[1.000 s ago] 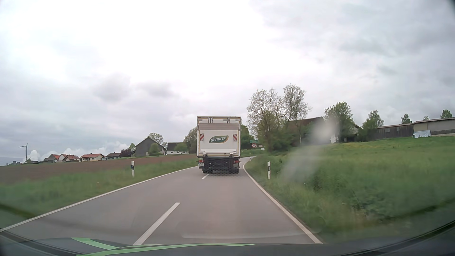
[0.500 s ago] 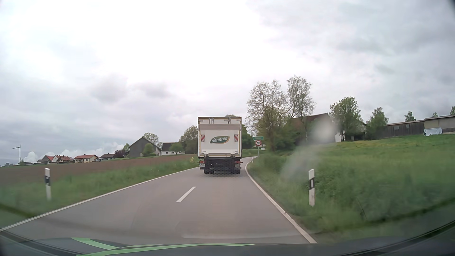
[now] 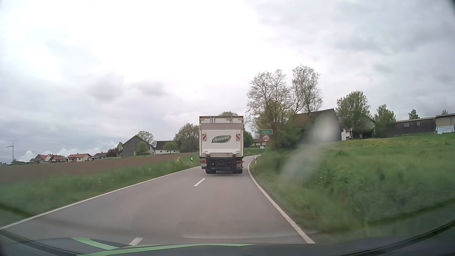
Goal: Follow the waypoints while adhering to traffic rules and regulations
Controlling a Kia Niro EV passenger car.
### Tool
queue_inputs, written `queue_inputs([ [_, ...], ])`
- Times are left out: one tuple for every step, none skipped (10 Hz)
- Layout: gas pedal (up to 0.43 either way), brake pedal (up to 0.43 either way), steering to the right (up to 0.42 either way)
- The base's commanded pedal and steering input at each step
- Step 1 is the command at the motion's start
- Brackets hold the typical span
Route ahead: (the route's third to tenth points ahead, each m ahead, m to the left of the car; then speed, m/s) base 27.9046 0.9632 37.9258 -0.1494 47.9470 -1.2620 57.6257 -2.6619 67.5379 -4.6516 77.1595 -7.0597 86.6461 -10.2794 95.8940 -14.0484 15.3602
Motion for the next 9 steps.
queue_inputs([
  [0.098,0.000,0.010],
  [0.098,0.000,0.010],
  [0.098,0.000,0.010],
  [0.098,0.000,0.011],
  [0.098,0.000,0.010],
  [0.098,0.000,0.011],
  [0.110,0.000,0.011],
  [0.110,0.000,0.011],
  [0.110,0.000,0.011],
])
